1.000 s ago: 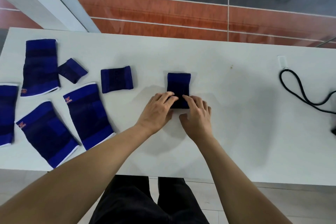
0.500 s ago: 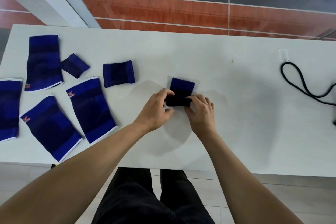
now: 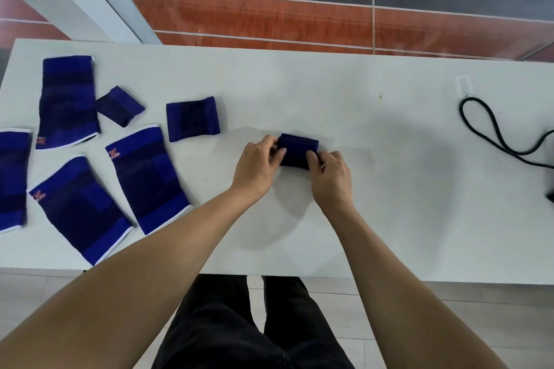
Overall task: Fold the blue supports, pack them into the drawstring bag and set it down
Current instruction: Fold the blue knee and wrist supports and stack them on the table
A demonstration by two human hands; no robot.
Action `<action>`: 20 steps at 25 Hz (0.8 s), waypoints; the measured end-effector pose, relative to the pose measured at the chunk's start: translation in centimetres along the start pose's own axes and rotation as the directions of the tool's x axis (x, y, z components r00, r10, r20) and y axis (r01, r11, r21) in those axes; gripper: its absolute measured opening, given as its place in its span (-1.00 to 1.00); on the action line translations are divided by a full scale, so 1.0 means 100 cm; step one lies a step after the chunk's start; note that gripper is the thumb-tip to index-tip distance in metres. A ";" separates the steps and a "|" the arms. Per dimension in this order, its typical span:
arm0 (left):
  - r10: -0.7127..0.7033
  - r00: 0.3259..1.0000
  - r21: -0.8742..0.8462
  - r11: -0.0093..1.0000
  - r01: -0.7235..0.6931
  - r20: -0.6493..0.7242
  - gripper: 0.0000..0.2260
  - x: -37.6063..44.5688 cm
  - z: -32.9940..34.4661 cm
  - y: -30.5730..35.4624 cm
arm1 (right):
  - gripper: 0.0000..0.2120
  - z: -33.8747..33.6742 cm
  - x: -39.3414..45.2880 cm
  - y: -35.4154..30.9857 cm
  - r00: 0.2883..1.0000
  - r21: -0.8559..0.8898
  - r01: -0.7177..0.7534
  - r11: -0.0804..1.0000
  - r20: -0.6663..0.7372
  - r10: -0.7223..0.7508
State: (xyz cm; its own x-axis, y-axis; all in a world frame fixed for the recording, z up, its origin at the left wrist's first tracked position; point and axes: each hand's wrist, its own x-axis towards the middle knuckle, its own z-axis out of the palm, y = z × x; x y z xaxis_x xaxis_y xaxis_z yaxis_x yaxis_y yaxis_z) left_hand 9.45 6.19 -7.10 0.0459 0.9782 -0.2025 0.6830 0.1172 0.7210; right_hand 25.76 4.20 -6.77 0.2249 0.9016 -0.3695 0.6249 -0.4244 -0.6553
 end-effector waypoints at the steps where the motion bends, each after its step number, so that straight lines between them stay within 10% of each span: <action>1: 0.020 1.000 0.044 0.999 -0.020 -0.005 -0.74 0.002 0.002 0.003 | -0.63 0.001 0.000 0.000 1.000 -0.019 -0.015 1.000 -0.016 0.015; 11: -0.104 0.993 0.059 0.993 0.107 -0.054 -0.70 0.004 0.005 0.017 | -0.82 0.006 0.000 0.001 0.988 -0.006 -0.001 1.000 -0.151 0.000; 16: -0.095 0.994 0.130 0.986 0.101 -0.051 -0.68 0.018 0.005 0.020 | -0.67 0.008 0.010 0.009 0.804 -0.463 0.434 0.773 -0.189 -0.564; 20: 0.087 0.988 0.264 0.963 -0.050 -0.131 -0.74 0.017 0.011 0.014 | -0.64 0.012 0.014 0.025 0.776 -0.457 0.467 0.757 -0.197 -0.599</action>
State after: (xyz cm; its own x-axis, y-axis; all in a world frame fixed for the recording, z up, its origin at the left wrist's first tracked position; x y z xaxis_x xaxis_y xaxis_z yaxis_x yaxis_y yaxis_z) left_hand 11.29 7.80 -7.22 0.0091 0.9987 -0.0502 0.8478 0.0189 0.5300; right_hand 26.77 4.31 -9.71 -0.0521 0.9705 0.2354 0.9197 0.1385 -0.3673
